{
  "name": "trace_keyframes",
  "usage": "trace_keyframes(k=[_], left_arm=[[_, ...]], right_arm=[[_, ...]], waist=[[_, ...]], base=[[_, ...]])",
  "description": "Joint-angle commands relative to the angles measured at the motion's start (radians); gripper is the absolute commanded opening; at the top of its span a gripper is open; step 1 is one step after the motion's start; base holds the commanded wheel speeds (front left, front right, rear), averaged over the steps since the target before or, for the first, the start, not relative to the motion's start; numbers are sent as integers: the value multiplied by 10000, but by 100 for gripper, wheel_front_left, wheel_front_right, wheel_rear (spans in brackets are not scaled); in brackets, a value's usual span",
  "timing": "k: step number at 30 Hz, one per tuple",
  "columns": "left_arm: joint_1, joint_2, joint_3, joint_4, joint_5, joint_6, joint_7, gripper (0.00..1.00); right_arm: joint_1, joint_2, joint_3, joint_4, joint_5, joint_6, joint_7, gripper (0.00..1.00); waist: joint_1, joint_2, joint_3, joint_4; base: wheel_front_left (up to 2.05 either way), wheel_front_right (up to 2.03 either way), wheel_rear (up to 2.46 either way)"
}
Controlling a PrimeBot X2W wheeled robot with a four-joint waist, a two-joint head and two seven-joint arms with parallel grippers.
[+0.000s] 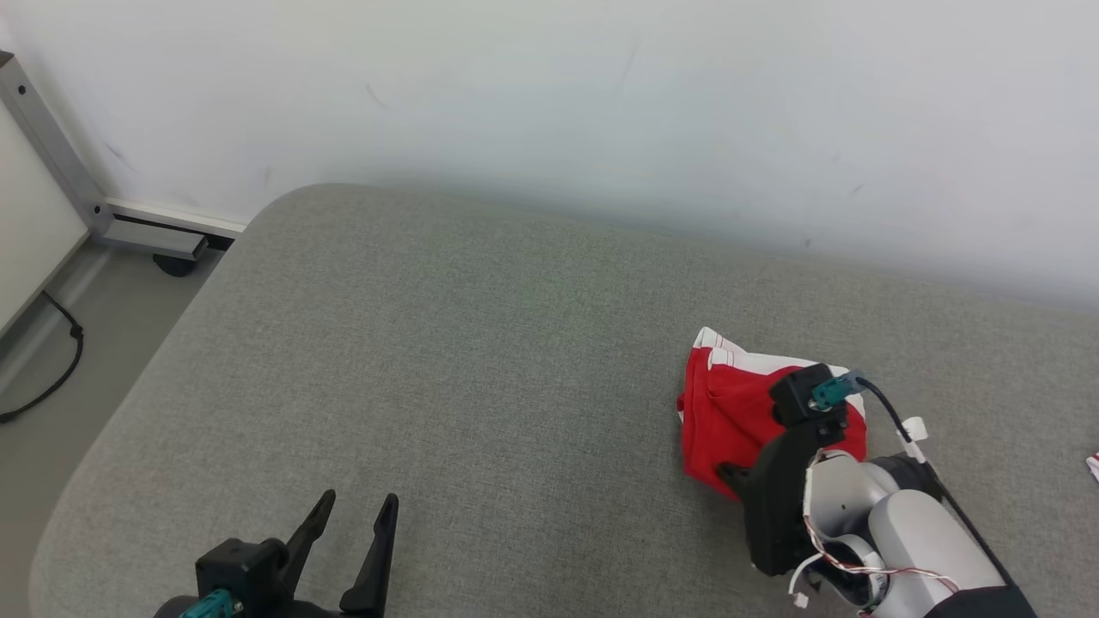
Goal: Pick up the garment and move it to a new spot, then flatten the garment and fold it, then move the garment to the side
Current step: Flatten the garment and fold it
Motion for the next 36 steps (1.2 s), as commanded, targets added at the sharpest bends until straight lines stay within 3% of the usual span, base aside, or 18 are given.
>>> trace_keyframes(k=[1,6,14,25,36], left_arm=[[-39,71,13,10,-54,28,-20,100],[59,107,-22,4,-74,65,-7,100],[191,204,-72,-92,-93,73,4,100],[-113,315,-193,-289,13,13,110,100],[-414,239,-226,-190,-8,24,4,100]], right_arm=[[134,45,82,-226,197,-8,69,0],[189,-146,-29,-996,15,-8,190,0],[109,-699,-1427,-1301,-488,-8,811,0],[-865,-922,-3143,342,-1097,-8,1310,0],[-1764,-672,-3484,1749,-1220,-8,1014,0]], waist=[[0,0,-33,17],[0,0,-148,11],[0,0,-256,-67],[0,0,247,142],[0,0,855,616]], base=[[0,0,0],[0,0,0],[0,0,0],[0,0,0],[0,0,0]])
